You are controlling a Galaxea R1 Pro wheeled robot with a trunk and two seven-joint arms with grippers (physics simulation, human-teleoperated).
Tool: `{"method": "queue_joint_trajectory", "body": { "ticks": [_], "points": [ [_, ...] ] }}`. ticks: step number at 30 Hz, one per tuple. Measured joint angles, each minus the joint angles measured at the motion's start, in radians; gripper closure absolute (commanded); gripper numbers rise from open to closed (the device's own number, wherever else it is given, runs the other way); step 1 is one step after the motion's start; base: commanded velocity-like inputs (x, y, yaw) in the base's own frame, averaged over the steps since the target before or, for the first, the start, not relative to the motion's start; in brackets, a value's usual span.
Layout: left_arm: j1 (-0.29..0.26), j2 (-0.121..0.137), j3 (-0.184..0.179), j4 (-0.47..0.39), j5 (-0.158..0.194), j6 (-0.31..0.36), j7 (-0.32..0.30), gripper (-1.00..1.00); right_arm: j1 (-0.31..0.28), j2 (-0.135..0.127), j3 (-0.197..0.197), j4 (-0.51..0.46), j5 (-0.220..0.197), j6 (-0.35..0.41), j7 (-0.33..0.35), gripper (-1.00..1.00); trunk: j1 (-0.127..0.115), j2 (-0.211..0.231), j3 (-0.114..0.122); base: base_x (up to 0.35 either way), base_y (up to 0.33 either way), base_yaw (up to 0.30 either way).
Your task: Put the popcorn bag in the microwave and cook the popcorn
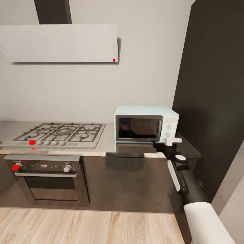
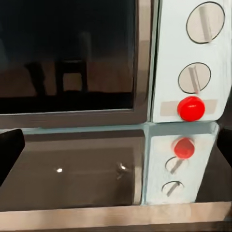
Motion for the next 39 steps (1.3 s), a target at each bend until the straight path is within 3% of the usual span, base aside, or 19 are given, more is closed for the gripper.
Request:
{"method": "queue_joint_trajectory", "body": {
  "ticks": [6,12,39],
  "points": [
    [0.0,-0.002,0.001,0.0,0.001,0.001,-0.001,-1.0,0.0,-0.001,-0.013,0.001,0.001,0.0,-0.014,-1.0,0.0,0.0,0.0,0.0,0.0,0.0],
    [0.0,-0.026,0.003,0.0,0.003,0.002,-0.002,-1.0,0.0,0.001,-0.01,0.003,0.004,0.002,-0.013,-1.0,0.0,0.0,0.0,0.0,-0.002,0.0],
    [0.0,-0.026,0.003,0.0,0.003,0.0,0.001,-1.0,0.0,0.015,-0.002,0.017,0.005,0.008,-0.049,-1.0,0.0,0.0,0.0,0.01,-0.035,0.0]
  ]
}}
